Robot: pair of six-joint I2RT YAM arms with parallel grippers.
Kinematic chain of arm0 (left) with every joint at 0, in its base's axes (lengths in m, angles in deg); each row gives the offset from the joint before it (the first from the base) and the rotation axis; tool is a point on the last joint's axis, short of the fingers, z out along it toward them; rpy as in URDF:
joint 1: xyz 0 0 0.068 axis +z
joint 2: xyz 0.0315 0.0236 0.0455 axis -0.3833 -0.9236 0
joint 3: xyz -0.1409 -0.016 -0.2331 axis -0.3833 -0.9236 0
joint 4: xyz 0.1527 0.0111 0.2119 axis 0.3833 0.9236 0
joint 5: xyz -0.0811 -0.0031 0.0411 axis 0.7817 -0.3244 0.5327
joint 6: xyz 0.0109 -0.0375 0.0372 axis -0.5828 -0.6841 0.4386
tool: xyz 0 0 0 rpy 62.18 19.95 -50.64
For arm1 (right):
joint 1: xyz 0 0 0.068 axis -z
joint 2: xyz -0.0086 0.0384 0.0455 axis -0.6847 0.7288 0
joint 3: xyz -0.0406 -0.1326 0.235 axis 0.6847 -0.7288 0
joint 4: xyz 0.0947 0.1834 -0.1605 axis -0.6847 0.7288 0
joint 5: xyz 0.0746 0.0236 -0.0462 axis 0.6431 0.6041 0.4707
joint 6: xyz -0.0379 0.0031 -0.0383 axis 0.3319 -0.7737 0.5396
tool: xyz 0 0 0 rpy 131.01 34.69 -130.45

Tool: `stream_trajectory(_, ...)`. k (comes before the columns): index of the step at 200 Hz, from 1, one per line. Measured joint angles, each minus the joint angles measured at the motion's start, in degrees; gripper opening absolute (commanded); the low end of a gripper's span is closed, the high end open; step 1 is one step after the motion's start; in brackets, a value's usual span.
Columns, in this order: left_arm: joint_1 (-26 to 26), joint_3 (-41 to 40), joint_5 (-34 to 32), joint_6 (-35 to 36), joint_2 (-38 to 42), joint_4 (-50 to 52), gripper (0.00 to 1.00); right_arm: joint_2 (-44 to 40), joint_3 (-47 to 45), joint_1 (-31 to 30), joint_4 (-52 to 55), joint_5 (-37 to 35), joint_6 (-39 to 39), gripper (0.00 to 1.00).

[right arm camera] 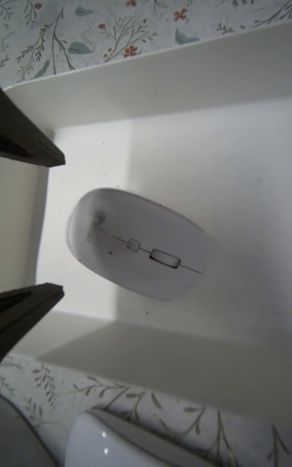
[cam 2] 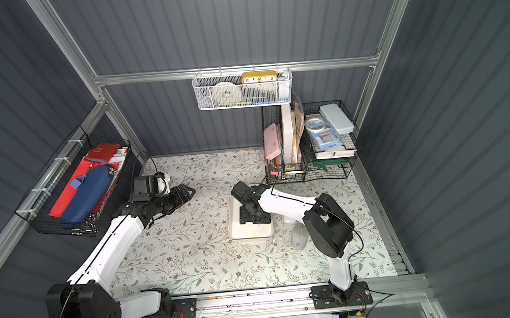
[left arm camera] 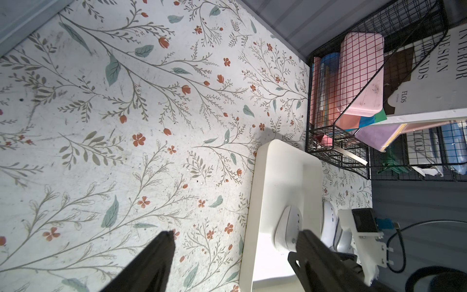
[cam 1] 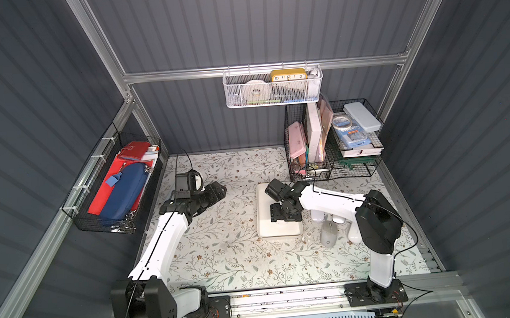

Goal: Take out the mouse from the storage box
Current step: Pick up the mouse from the storage box.

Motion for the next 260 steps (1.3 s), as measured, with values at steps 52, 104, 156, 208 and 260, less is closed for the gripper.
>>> stream_trajectory(52, 0.00, 0.02, 0.00, 0.57, 0.00, 0.00, 0.81, 3.32, 0.00, 1.66, -2.67, 3.10, -2.14, 0.84)
stream_trajectory(104, 0.00, 0.02, 0.04, 1.22, 0.00, -0.07, 0.82, 6.45, 0.98, 5.55, -3.02, 2.99, -2.49, 0.85)
stream_trajectory(156, 0.00, 0.02, 0.17, 1.46, 0.00, -0.35, 0.82, 12.26, 9.27, 7.23, -0.74, 3.17, -1.09, 0.77)
stream_trajectory(208, 0.00, 0.02, 0.17, 1.51, 0.00, -0.46, 0.82, 12.28, 9.44, 4.83, -0.46, 3.76, 1.11, 0.80)
stream_trajectory(260, 0.00, -0.02, 0.17, 1.49, 0.00, -0.72, 0.82, 11.50, 8.24, 3.10, 1.55, 2.78, 2.71, 0.80)
